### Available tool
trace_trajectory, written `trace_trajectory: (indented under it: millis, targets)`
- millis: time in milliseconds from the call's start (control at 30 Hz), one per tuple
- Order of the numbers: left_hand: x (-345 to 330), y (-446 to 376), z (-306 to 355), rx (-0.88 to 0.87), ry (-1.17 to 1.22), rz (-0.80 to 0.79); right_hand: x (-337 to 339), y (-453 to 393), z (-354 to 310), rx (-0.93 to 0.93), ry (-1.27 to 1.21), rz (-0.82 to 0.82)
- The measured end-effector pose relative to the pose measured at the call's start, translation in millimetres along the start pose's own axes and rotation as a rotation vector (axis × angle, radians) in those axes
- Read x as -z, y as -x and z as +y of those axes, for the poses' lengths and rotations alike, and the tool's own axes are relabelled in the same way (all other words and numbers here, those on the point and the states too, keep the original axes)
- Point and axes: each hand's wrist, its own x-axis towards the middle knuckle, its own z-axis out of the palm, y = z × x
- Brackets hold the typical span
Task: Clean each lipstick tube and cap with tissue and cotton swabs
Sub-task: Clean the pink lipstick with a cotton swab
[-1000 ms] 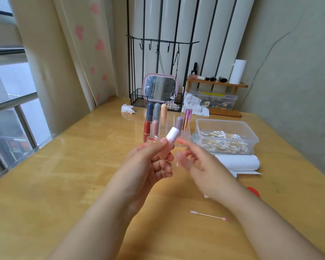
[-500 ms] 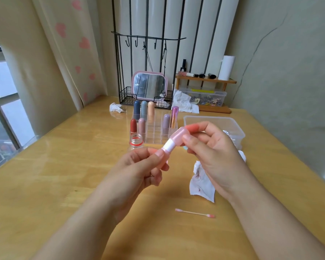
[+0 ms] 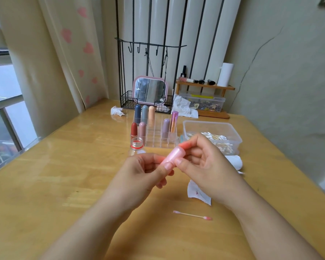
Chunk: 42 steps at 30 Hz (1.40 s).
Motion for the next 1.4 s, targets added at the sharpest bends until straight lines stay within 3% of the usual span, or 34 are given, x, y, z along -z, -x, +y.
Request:
trace_trajectory:
  millis: [167,300,533,667,833,967,1400]
  targets:
    - [2,-1,1,0.084,0.085,0.112,-3,-1,-3,-0.060,-0.011,-0.018]
    - [11,-4,6,0.093,-0.277,0.123,-5,-14,4,-0.126,-0.007,0.031]
    - [64,-25,27,-0.022,-0.786,0.489,4,-70,7,-0.036,0.345,0.152]
    - [83,-63,35,-0.096,-0.984,0.391,9,-126,0,0.046,0.526,0.181]
    - [92,-108,22,-0.135,-0.991,0.350,9,-194,10,-0.048,0.746,0.153]
    - [97,-128,3,-0.149,-0.942,0.372,2,-226,13,-0.144,0.920,0.021]
    - [104,-138,-19,-0.135,-0.872,0.350,-15,-243,33,-0.182,1.393,-0.279]
